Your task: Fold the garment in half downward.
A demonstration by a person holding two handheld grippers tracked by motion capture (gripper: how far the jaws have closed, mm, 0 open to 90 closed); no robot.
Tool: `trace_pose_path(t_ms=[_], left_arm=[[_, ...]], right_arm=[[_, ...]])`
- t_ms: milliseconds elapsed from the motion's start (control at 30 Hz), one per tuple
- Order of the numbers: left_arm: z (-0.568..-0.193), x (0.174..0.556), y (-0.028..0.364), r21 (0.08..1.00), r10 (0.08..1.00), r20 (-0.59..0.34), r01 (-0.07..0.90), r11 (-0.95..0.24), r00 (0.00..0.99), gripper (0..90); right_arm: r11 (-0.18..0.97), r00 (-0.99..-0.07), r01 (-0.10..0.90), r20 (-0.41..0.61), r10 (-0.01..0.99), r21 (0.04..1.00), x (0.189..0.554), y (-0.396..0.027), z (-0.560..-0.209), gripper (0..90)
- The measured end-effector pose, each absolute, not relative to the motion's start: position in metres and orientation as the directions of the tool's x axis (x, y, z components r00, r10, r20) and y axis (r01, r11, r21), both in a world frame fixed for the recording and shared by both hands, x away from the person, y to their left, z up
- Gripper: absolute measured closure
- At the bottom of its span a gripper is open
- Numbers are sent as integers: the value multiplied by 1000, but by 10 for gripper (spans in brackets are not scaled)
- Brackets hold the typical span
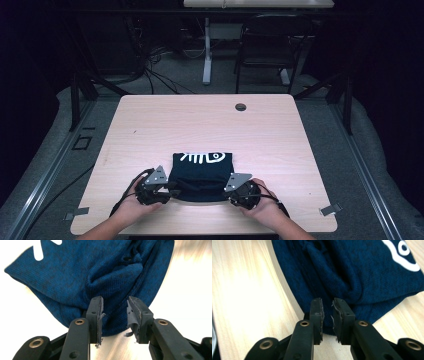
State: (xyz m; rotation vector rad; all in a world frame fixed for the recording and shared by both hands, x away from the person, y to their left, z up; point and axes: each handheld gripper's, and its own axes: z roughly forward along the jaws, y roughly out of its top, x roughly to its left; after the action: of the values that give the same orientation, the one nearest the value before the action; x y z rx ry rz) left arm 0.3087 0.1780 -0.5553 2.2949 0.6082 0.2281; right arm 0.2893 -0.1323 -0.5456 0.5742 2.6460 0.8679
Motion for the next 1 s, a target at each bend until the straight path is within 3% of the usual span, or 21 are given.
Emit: trace_pose_path(t_ms=[167,1000], left_arm=[[-561,312,178,694,503,-17,372,-616,864,684],[-568,348,167,710,600,-18,433,-555,799,683]], right_arm=[[739,-870,291,-153,469,608,292,-132,-553,797],[700,-823,350,-152,547,623,332,-133,-562,802]])
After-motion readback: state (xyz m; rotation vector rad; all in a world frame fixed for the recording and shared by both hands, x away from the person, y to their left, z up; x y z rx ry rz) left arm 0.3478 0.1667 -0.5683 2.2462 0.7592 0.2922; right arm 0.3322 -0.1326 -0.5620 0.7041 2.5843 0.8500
